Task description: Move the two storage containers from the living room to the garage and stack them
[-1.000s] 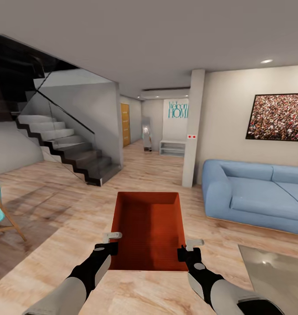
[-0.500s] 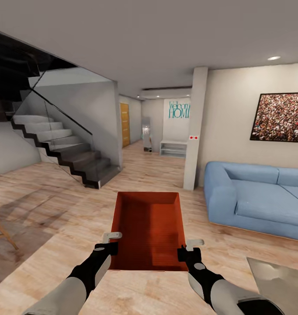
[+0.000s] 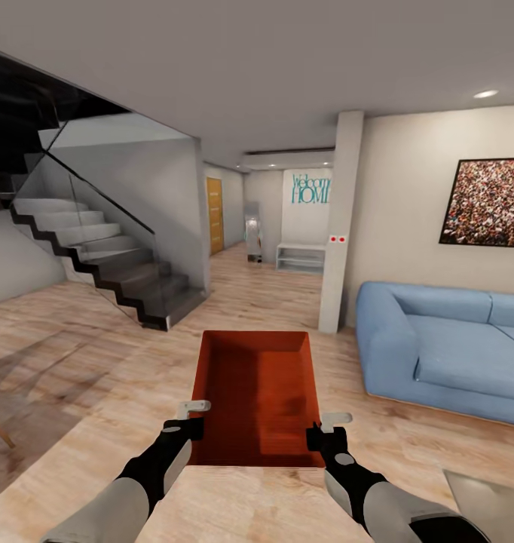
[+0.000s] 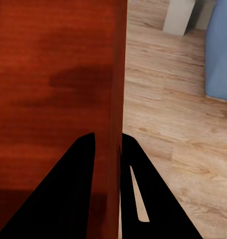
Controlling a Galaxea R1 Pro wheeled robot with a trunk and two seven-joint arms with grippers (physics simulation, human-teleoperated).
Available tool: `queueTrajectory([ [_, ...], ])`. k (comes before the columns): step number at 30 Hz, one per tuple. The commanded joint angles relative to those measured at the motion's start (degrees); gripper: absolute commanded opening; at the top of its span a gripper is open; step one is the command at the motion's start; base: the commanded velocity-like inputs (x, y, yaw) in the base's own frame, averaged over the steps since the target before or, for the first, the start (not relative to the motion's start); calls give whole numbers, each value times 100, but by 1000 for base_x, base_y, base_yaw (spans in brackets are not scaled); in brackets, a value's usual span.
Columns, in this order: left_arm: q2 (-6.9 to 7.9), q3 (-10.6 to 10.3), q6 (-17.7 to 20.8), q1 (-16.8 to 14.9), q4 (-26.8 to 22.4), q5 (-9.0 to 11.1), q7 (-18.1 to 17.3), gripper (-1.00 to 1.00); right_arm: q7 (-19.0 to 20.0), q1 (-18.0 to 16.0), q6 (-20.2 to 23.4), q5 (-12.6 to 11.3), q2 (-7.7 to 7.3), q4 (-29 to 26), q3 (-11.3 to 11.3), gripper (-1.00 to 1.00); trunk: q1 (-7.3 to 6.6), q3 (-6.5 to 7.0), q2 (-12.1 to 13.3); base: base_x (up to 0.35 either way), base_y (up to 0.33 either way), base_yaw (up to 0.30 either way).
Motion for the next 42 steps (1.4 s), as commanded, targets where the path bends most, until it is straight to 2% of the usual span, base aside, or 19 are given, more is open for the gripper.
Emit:
queueTrajectory([
  [1,6,186,-363,-3,-27,-101,167,-100,53,1,7,81,3,3,-304,-100,5,-3,-4,321,0,0],
  [42,6,203,-363,-3,-27,-101,167,-100,52,1,-1,72,3,3,-304,-100,5,-3,-4,321,0,28],
])
